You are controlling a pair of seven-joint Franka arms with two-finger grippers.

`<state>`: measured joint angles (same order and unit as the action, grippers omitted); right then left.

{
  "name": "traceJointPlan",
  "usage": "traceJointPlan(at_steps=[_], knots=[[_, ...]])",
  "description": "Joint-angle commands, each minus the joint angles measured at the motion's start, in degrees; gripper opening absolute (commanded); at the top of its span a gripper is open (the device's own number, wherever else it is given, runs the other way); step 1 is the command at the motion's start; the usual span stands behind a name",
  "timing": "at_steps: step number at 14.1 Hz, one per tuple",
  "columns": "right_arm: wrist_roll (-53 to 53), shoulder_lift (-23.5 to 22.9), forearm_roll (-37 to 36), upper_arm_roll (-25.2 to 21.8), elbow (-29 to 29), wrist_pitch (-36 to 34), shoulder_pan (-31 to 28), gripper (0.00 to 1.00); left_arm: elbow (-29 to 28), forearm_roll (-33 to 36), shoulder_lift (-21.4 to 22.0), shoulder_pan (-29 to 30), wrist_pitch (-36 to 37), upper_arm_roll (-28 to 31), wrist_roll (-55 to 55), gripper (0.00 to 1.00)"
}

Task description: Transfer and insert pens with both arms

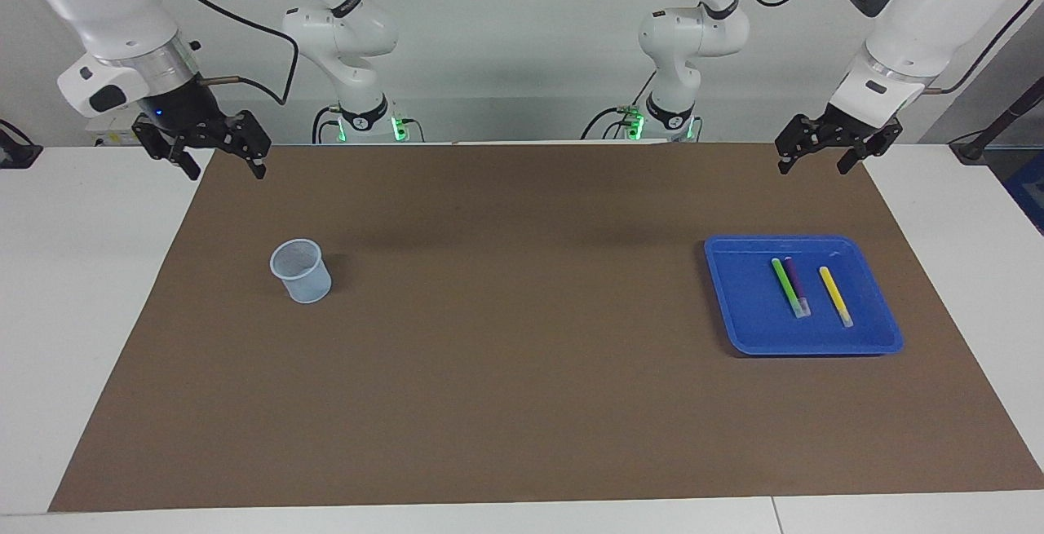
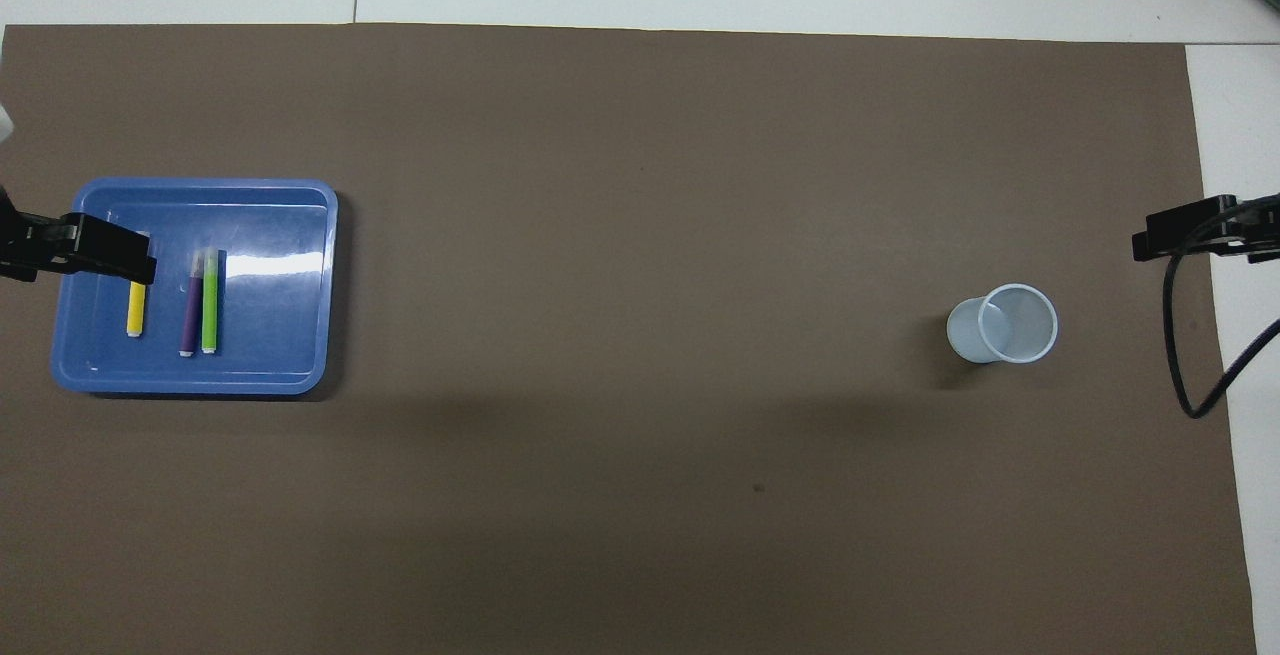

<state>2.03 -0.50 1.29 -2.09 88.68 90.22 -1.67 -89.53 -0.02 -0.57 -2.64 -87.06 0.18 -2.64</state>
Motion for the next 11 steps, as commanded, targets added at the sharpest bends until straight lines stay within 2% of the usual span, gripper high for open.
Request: traceJointPlan(at_steps=[1,11], knots=[[0.5,0.9,0.1,0.2,1.1,1.3,-0.3,1.00,0.2,-0.9,0.3,0.2,-0.4,0.4,-0.9,1.00],[0.5,0.9,0.0,0.2,1.1,1.3,-0.3,1.00,-0.4,-0.2,0.5,0.7,0.5,2.2,-0.4,1.00]])
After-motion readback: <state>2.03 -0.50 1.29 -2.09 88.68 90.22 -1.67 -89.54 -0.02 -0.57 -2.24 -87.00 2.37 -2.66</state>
